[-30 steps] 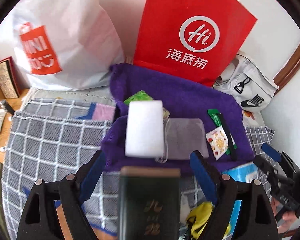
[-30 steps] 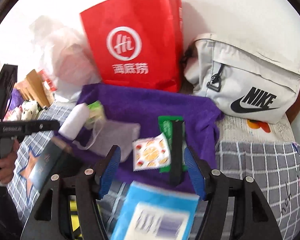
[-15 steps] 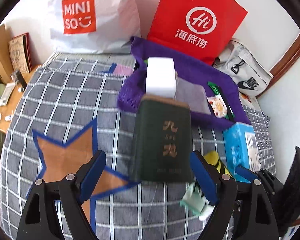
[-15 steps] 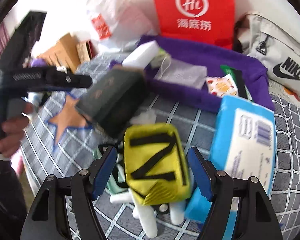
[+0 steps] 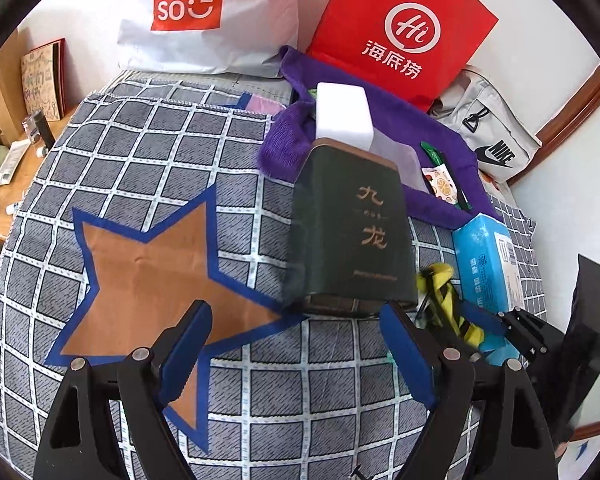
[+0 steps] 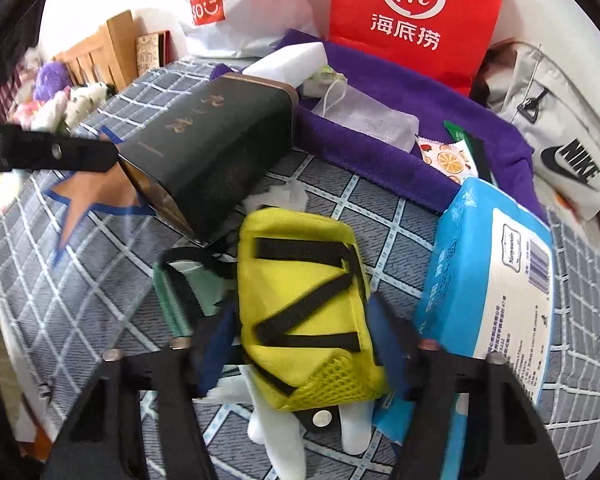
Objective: Organize soft objects
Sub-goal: 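Grasp the yellow pouch with black straps with the right tool and lift it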
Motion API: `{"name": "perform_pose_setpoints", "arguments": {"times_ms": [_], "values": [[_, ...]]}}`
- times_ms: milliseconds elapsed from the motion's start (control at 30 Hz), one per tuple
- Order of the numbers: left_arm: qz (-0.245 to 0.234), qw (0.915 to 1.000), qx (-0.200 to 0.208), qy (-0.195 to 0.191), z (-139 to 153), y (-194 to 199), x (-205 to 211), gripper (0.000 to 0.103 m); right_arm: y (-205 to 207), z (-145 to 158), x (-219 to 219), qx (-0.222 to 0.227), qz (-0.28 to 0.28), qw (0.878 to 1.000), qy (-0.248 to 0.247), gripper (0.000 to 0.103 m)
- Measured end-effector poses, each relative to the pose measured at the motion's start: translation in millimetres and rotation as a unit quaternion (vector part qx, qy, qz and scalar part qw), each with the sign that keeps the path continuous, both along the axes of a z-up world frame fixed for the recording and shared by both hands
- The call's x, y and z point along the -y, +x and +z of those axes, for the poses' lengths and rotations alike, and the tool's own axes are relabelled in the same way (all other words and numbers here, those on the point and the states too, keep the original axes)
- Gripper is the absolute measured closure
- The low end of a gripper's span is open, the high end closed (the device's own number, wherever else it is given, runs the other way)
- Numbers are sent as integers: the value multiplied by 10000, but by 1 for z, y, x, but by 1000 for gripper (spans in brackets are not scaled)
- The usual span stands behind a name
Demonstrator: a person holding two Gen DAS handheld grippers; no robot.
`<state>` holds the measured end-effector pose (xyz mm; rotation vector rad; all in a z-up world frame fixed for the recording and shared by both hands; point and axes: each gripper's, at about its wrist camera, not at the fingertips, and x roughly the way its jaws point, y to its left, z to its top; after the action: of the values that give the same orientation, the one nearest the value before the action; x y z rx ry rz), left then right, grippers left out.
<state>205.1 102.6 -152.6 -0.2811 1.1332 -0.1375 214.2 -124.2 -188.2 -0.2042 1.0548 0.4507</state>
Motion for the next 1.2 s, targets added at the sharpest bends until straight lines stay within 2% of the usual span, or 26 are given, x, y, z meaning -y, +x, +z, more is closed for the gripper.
{"name": "perform_pose_setpoints", "arguments": {"times_ms": [67, 100, 233, 500, 667, 833, 900, 1033, 1133, 1200], "values": [[34, 10000, 4, 2, 0, -2, -3, 18, -1, 6, 6, -11, -73, 9998, 207, 70], [52, 10000, -1, -13, -1, -3, -5, 18, -1, 8, 7, -41, -56, 9995, 303, 82], [72, 10000, -45, -50, -2, -7, -6, 18, -8, 22, 10, 137, -124, 9986, 492, 90], [-12, 9999, -96, 43, -1, -20, 3, 18, -26, 49, 33, 229, -322, 9913, 1256, 94], [-65, 9998, -99, 137, 4, -31, 12, 18, -44, 61, 60, 152, -493, 9810, 1871, 96], [-155, 9995, -85, 247, 9, -43, 26, 18, -68, 65, 79, 182, -580, 9766, 2064, 96], [-210, 9993, -89, 310, 10, -48, 32, 18, -79, 64, 86, 201, -645, 9771, 2020, 96], [-297, 9988, -100, 371, 9, -57, 43, 18, -102, 59, 102, 277, -790, 9840, 1571, 96], [-337, 9986, -143, 373, 6, -60, 51, 18, -111, 41, 113, 162, -953, 9872, 1268, 95], [-389, 9983, -178, 386, 3, -60, 57, 18, -111, 28, 117, 25, -991, 9869, 1275, 93]]}}
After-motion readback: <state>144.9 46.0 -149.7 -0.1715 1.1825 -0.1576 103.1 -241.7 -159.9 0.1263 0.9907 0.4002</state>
